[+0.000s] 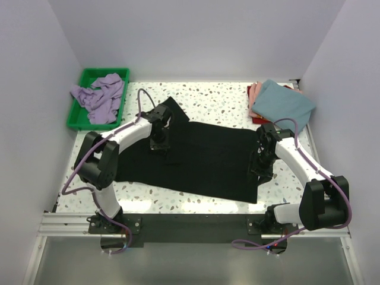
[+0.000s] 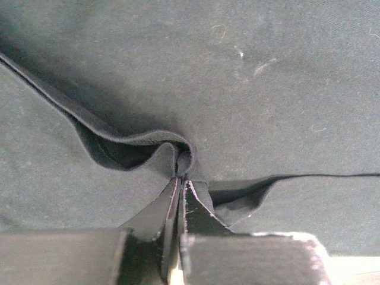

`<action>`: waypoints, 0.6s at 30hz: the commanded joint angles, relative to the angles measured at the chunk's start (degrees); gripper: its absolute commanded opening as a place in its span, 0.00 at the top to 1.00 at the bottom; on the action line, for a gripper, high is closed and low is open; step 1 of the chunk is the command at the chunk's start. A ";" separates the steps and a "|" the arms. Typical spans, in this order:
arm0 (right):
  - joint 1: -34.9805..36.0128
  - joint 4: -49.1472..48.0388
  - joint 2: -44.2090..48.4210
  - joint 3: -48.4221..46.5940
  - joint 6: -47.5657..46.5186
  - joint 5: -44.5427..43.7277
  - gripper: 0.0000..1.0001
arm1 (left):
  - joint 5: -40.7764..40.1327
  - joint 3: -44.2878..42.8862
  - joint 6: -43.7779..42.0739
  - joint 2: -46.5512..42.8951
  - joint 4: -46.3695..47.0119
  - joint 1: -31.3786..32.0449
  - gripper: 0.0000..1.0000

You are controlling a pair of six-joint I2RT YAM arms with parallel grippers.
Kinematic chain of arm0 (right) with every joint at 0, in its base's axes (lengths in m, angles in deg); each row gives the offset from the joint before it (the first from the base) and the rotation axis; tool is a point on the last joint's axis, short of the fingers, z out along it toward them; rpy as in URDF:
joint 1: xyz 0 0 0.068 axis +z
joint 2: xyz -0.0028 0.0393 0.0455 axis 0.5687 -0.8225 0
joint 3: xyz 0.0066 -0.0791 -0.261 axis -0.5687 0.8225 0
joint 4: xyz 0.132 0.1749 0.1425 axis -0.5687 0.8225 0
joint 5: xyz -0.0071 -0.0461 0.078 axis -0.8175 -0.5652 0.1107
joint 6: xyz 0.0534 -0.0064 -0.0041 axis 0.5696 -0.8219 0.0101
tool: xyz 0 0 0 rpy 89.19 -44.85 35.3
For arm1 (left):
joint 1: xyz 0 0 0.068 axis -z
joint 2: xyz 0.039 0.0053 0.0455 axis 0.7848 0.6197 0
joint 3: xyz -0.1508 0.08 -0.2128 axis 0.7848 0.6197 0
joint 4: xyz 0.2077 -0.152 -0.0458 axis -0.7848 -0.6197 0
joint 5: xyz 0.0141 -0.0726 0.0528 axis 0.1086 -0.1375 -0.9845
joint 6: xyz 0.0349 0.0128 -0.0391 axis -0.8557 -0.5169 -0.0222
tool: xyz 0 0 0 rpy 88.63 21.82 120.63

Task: Fold and stack the t-shirts
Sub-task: Fold the tshirt

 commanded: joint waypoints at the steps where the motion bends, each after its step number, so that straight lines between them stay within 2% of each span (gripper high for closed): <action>1: 0.20 0.53 -0.22 0.11 -0.81 0.84 0.53 | -0.10 -3.72 -1.33 0.97 -0.28 0.94 0.94; 3: 0.20 0.53 -0.22 -0.07 -0.81 0.75 0.53 | -0.19 -4.86 -0.80 1.67 -0.37 1.21 0.87; 4: 0.20 0.53 -0.30 -0.15 -0.81 0.66 0.53 | -0.10 -5.22 -0.63 1.94 -0.72 1.29 0.77; 7: 0.20 0.62 -0.48 -0.50 -0.90 0.58 0.53 | -0.10 -6.45 0.51 2.38 -0.98 1.56 0.59; 11: 0.11 0.71 -0.48 -0.86 -0.90 0.40 0.53 | -0.10 -7.50 2.54 0.89 -0.55 1.56 0.52; 17: 0.11 0.62 1.10 -2.61 -1.69 -0.48 0.53 | 0.25 -9.35 5.88 -6.84 4.02 1.21 0.43; 18: 0.11 0.62 1.88 -2.96 -1.78 -0.48 0.53 | 2.51 -9.35 6.40 -8.94 4.89 0.95 0.42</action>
